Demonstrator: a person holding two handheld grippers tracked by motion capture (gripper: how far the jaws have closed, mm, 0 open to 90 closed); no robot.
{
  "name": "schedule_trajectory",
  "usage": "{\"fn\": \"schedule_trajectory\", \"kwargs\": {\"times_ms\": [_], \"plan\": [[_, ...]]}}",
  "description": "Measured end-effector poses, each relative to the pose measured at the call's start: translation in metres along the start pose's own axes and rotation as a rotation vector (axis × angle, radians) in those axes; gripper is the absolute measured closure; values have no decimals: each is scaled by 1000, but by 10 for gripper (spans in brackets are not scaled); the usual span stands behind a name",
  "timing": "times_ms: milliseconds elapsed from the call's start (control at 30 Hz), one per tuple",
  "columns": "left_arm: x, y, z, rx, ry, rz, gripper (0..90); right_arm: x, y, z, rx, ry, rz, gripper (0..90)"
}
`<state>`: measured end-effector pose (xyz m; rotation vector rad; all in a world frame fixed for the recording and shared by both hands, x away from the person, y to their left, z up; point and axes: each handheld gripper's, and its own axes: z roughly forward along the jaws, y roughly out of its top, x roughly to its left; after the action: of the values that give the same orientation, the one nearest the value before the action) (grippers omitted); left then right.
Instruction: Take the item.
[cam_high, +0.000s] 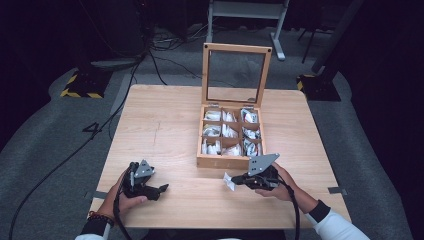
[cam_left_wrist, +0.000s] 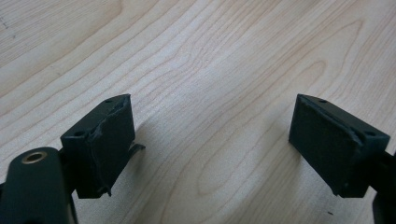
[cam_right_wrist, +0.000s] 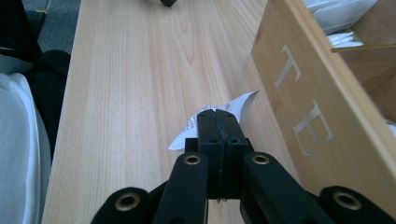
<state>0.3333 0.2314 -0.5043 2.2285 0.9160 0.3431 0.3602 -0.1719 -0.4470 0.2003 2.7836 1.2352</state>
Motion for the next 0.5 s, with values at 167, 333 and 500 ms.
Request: {"fn": "schedule_trajectory", "kwargs": {"times_ms": [167, 333, 500], "plan": [[0, 0, 0, 0, 0, 0, 148, 4, -6, 5, 25, 6, -1, 900], [0, 0, 0, 0, 0, 0, 148, 5, -13, 8, 27, 26, 11, 900], [0, 0, 0, 0, 0, 0, 148, 6, -16, 14, 47, 43, 12, 899]]}}
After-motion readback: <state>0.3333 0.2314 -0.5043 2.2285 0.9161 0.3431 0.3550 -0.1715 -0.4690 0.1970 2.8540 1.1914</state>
